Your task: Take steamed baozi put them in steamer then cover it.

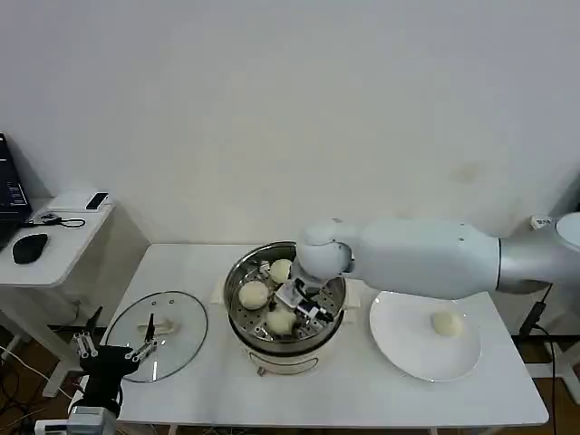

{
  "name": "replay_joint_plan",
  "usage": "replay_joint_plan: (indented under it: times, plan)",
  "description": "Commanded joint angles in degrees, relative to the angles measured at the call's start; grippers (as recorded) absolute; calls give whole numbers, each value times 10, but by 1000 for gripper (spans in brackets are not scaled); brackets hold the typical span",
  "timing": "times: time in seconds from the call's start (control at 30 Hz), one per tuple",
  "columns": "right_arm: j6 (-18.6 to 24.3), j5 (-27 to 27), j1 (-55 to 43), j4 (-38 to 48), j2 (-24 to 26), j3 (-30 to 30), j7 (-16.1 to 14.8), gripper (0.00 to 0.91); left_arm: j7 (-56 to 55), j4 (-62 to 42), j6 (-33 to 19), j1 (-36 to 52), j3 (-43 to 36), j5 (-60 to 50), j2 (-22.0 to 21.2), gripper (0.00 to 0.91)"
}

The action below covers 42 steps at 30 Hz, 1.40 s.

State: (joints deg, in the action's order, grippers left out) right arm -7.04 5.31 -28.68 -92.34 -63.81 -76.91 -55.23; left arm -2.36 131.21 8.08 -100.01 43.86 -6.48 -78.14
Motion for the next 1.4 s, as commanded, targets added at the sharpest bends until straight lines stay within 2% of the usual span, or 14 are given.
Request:
replay_joint_plan:
  times: [0.03,0.33,0.43,0.57,0.67,0.8,0.97,1.03,1.2,1.33,1.37,1.4]
  plan:
    - [19,-6,-4,-7,2,-2,0,907,-2,2,1,0,-2,-1,1,907]
    - [19,-8,-25,7,25,26,15,907,-1,2,1,2,-6,-1,1,907]
    - [15,-22,-28,21,43,41,22,907,-2,3,1,3,-8,-1,2,907]
    - [-1,-17,-31,39,72,62,24,907,-3,2,2,7,-11,-1,6,907]
    - [-28,7,-37,44,98,65,23,907,-3,0,2,11,-13,0,10,907]
    - [-94,14,-44,36,159,68,11,907,-3,-2,4,14,-15,1,13,907]
    - [-110,8,-39,27,242,56,13,907,-1,-3,7,16,-19,3,21,907]
    - [-111,-13,-13,23,292,67,15,907,0,-5,8,18,-20,4,24,907]
    - [-107,-59,85,22,377,130,18,907,1,-10,9,20,-26,4,33,907]
    - [-98,-96,191,37,412,231,21,907,2,-14,13,26,-27,5,35,907]
    - [-95,-109,250,42,418,271,20,907,3,-16,15,27,-26,6,35,907]
    - [-94,-114,259,46,421,289,20,907,3,-17,16,29,-25,6,35,907]
